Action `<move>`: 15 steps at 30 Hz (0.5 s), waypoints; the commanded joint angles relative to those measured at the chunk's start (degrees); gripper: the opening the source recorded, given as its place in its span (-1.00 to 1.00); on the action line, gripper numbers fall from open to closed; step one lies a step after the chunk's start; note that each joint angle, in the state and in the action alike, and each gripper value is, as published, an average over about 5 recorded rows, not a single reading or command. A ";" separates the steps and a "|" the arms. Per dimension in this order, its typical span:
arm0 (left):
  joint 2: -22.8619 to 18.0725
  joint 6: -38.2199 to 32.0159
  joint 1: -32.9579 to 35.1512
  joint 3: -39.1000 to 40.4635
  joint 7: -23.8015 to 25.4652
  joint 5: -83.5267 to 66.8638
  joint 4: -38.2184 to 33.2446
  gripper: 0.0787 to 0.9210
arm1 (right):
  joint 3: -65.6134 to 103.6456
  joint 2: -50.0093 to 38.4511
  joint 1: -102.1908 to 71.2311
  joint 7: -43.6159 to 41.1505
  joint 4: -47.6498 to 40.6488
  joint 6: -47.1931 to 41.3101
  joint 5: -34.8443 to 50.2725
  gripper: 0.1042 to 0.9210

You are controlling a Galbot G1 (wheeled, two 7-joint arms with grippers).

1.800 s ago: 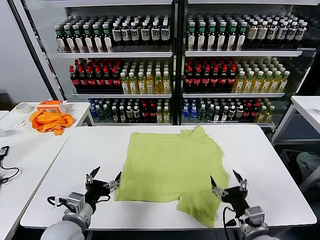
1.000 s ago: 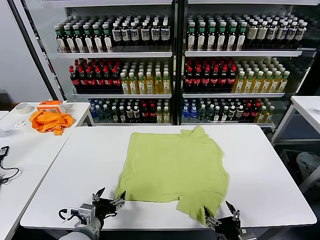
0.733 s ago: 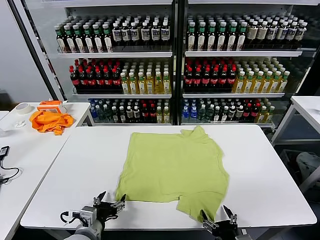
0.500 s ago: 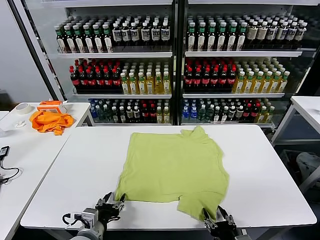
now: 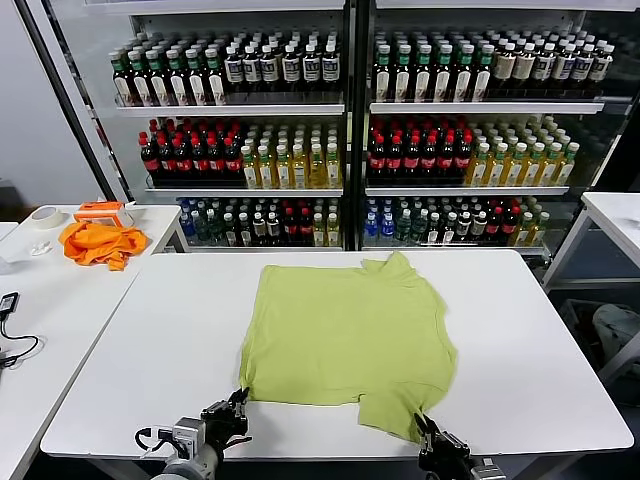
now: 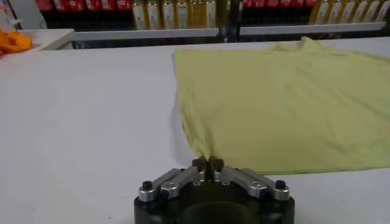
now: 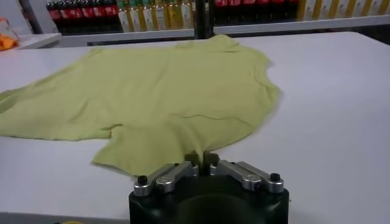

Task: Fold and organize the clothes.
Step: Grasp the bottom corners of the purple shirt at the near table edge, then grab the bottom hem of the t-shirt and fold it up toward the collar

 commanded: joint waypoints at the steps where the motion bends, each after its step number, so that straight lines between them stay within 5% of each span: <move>1: 0.89 -0.67 1.78 -0.63 0.81 -1.43 -3.81 -1.00 | 5.07 -0.58 -3.85 -2.23 4.54 -0.72 0.86 -1.00; 15: 4.74 -0.67 15.69 -6.94 -0.60 -1.84 -14.12 -1.00 | 8.44 -0.13 -15.75 -2.29 13.83 -1.13 -2.02 -1.00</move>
